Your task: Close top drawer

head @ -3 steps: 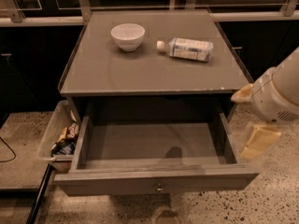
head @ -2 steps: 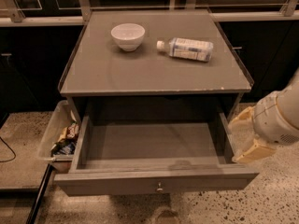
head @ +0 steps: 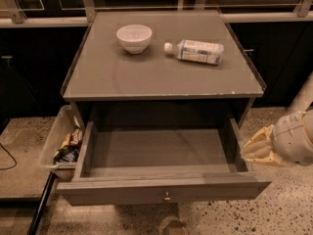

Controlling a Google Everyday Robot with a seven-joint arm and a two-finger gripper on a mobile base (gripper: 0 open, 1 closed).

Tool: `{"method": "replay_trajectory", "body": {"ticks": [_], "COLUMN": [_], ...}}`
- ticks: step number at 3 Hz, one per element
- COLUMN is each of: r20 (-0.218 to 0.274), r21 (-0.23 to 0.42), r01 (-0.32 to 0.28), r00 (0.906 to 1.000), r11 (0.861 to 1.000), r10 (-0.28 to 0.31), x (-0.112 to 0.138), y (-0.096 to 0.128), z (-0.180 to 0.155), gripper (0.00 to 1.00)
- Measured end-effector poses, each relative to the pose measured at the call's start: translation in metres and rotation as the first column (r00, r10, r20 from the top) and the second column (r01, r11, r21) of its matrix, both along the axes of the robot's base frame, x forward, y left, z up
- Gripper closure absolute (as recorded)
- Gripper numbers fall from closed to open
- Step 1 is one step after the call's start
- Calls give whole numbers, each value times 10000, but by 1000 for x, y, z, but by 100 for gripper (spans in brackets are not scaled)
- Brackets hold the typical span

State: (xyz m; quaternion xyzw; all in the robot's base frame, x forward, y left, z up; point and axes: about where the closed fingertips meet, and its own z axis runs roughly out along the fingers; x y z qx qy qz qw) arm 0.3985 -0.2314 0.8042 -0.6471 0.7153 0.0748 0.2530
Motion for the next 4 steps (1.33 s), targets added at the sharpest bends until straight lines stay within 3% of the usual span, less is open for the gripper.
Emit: {"method": "replay_trajectory", "body": {"ticks": [1, 2, 3, 4], "r20": [0, -195, -535, -740], "r21": [0, 337, 1512, 2707], "r01": [0, 59, 311, 253], "r00": [10000, 9998, 9983, 9972], "r11": [10000, 9994, 9880, 9623], "r10": [0, -52, -233, -54], "x": [0, -4, -13, -25], "y": [0, 1, 2, 6], "z": [0, -17, -64, -101], "gripper": [100, 100, 100, 100]}}
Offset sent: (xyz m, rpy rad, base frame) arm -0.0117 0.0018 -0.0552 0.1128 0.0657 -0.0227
